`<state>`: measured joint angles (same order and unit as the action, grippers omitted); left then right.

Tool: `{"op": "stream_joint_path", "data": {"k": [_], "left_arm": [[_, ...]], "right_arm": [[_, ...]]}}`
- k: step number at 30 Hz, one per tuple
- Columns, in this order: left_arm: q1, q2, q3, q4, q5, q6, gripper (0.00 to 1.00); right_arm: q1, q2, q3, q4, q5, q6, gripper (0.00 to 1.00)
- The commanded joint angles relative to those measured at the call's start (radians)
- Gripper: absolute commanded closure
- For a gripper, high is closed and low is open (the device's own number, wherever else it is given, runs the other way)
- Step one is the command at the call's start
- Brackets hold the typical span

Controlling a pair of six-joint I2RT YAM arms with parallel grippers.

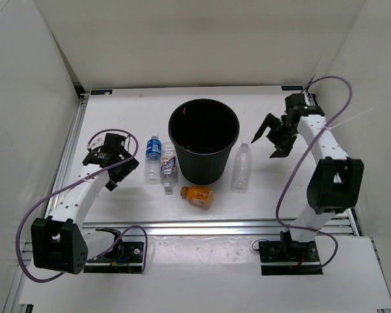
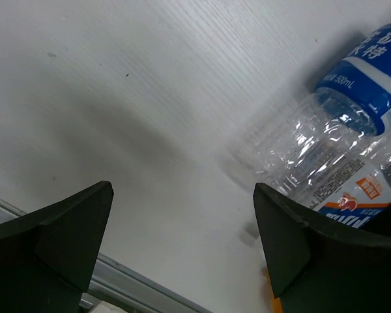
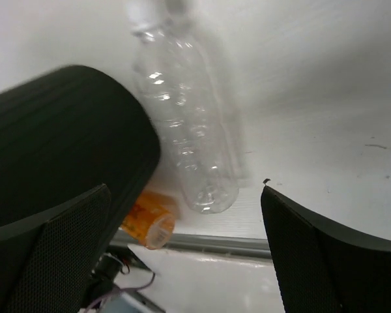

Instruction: Put the plastic bottles in the bin

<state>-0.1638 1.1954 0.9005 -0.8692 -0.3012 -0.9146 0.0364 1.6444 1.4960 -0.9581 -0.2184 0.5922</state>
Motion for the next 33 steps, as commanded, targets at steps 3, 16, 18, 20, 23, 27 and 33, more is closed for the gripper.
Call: {"op": "stream_joint_path", "data": {"k": [3,16,18,20,23,27,33], "left_arm": [[-0.003,-0.06,-0.044,0.021,0.066,0.014,0.0],[-0.003,-0.06,-0.045,0.03,0.132,0.066,0.0],[-0.003,-0.06,-0.045,0.021,0.132,0.066,0.0],[-0.003,-0.06,-0.045,0.021,0.132,0.066,0.0],[-0.003,-0.082,-0.045,0.021,0.132,0.066,0.0],[-0.003,-0.082,-0.045,0.032,0.109,0.057,0.0],[0.006,0.005,0.05,0.044,0.151,0.114,0.0]], "right_arm": [[0.023,0.125,-0.065,0.11,-0.125,-0.055,0.0],[0.128,0.443,0.055,0.071,-0.036,-0.126,0.0],[0.128,0.456,0.055,0.061,-0.001,-0.126,0.13],[0.128,0.456,0.024,0.05,0.026,-0.117,0.25],[0.093,0.43,-0.011,0.03,0.071,-0.103,0.46],[0.025,0.319,-0.051,-0.005,0.109,-0.08,0.64],[-0.075,0.129,0.118,-0.088,0.077,-0.045,0.73]]}}
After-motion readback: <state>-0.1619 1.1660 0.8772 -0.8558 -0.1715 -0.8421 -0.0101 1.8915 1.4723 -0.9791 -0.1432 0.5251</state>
